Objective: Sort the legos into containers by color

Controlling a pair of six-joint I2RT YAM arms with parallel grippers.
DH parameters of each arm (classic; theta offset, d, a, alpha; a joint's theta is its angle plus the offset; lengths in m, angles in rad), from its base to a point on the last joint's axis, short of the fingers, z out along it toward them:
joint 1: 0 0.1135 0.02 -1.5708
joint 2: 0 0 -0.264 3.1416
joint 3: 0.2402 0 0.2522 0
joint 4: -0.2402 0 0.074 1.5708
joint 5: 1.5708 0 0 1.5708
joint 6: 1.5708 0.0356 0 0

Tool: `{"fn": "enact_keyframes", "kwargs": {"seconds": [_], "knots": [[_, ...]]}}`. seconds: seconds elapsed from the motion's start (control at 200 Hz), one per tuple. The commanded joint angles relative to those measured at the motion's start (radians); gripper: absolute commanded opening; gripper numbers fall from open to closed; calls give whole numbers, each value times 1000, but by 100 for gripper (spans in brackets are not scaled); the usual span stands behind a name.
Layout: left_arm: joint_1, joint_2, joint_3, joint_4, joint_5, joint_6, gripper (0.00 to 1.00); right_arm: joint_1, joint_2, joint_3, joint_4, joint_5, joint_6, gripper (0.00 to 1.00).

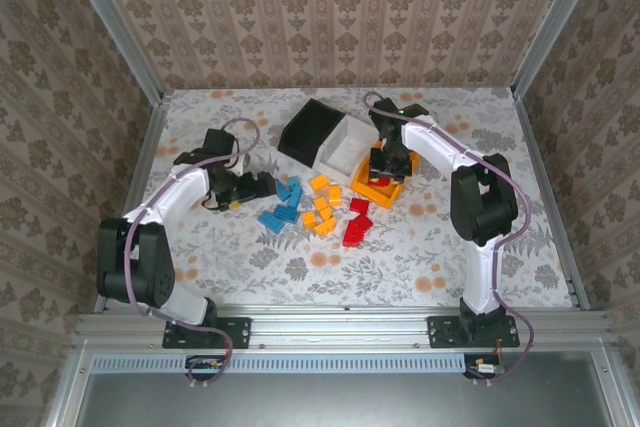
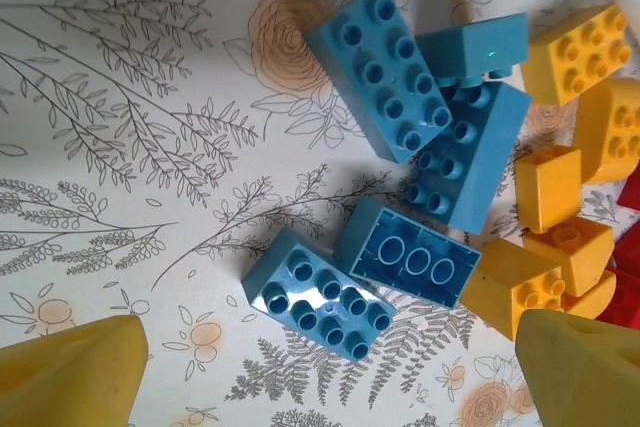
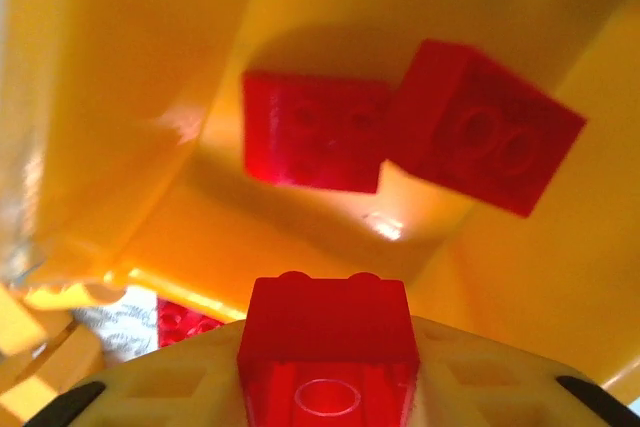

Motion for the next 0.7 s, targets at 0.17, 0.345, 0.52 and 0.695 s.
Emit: {"fn": "enact_keyframes", "kwargs": {"seconds": [0.17,0.345,0.52,0.695], "knots": [[-3,119,116,-60,23,-36,91,-22,5,82,-24,21,-1,62],[-3,236,213,-89,-2,-139,82,-13,-89,41,-14,-17,0,65],[-6,330,292,-125,-10,-387,74,-8,-193,-45,-12,-33,-17,64],[-35,398,358,-116,-6,-534,73,-8,-241,-107,1,-61,-34,64]]}}
